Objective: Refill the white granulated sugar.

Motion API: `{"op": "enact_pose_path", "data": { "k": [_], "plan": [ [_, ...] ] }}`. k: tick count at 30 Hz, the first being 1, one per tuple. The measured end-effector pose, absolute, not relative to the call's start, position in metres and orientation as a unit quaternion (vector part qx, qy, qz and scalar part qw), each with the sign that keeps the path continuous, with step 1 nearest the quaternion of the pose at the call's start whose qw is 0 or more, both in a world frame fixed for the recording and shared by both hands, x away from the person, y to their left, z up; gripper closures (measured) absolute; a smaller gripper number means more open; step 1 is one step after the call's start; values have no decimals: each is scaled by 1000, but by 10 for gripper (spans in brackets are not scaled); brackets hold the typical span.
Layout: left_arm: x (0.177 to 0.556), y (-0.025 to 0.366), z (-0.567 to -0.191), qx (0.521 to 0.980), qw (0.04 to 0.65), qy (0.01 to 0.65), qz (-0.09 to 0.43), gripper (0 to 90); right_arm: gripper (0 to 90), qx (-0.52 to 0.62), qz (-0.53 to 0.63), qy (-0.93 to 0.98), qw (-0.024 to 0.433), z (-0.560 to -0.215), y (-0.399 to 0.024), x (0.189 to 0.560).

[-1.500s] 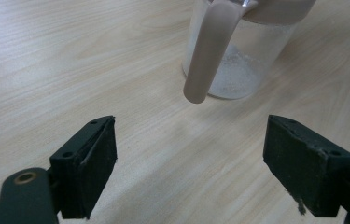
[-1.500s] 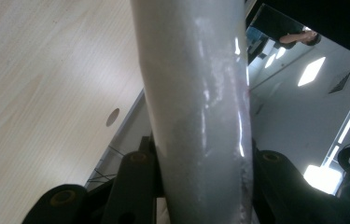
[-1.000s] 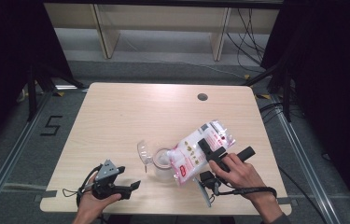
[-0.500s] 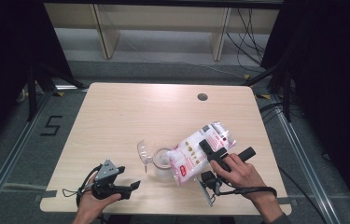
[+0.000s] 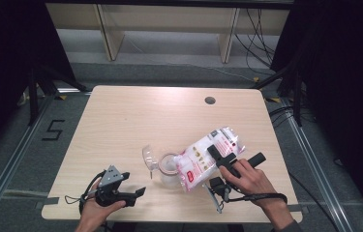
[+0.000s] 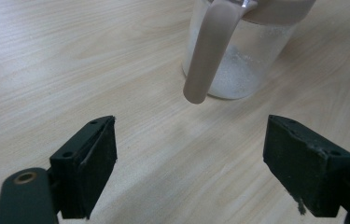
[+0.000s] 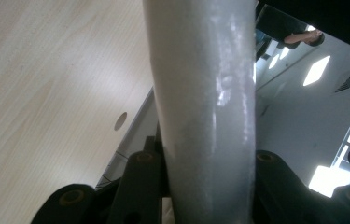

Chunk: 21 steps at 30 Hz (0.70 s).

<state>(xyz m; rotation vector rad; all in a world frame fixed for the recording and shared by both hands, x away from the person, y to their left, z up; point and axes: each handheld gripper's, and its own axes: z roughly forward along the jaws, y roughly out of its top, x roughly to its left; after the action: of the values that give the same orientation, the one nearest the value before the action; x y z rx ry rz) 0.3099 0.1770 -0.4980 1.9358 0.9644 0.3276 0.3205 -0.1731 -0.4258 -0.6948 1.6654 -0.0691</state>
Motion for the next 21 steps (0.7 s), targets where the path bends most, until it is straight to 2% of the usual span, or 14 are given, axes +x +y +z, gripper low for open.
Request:
{"op": "enact_pose_path", "data": {
  "k": [21],
  "plan": [
    [310,177,-498,787,460,391,131,171,744,-311,-36,717,623,-421,-171,317]
  ]
}}
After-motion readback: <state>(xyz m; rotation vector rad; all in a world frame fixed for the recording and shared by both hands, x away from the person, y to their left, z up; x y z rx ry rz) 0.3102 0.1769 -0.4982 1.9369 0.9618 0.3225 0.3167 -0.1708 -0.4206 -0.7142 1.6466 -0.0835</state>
